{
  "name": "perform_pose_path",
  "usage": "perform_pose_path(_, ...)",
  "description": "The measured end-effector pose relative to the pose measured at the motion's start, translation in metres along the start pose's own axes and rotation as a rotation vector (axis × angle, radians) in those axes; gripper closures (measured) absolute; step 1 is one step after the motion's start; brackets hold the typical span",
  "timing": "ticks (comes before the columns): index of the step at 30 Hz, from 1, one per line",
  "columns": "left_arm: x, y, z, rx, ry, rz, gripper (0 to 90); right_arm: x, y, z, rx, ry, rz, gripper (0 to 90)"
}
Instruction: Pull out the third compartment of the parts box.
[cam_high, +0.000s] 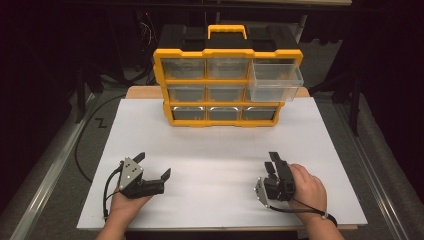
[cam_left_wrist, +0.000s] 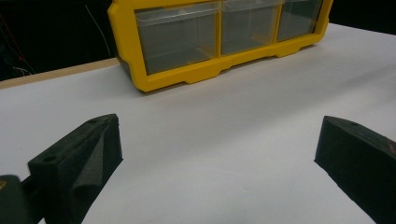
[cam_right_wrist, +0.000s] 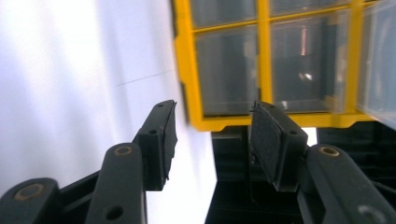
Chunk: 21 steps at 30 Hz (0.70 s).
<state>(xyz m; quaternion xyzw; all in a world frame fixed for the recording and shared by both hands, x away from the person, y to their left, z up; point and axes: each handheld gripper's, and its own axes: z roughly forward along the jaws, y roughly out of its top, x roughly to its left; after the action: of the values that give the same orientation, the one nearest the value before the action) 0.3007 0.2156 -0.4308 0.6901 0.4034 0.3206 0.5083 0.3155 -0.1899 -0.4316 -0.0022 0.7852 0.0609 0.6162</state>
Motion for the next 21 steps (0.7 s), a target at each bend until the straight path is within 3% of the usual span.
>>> perform_pose_path(4, 0.0000, 0.0001, -0.0001, 0.001, 0.002, 0.000, 1.6, 0.0010, -0.0029, -0.0010, 0.009, 0.011, 0.002, 47.2)
perform_pose_path(13, -0.0005, -0.0008, 0.0016, 0.012, 0.006, 0.001, 1.6, 0.0042, -0.0057, 0.0035, 0.005, 0.001, -0.020, 30.8)
perform_pose_path(19, -0.0011, -0.0007, 0.0012, 0.012, 0.005, 0.005, 1.6, 0.0042, -0.0074, 0.0045, 0.021, 0.008, -0.024, 15.1)
perform_pose_path(21, -0.0010, -0.0008, 0.0014, 0.012, 0.006, 0.005, 1.6, 0.0035, -0.0072, 0.0039, 0.026, 0.011, -0.026, 4.5)
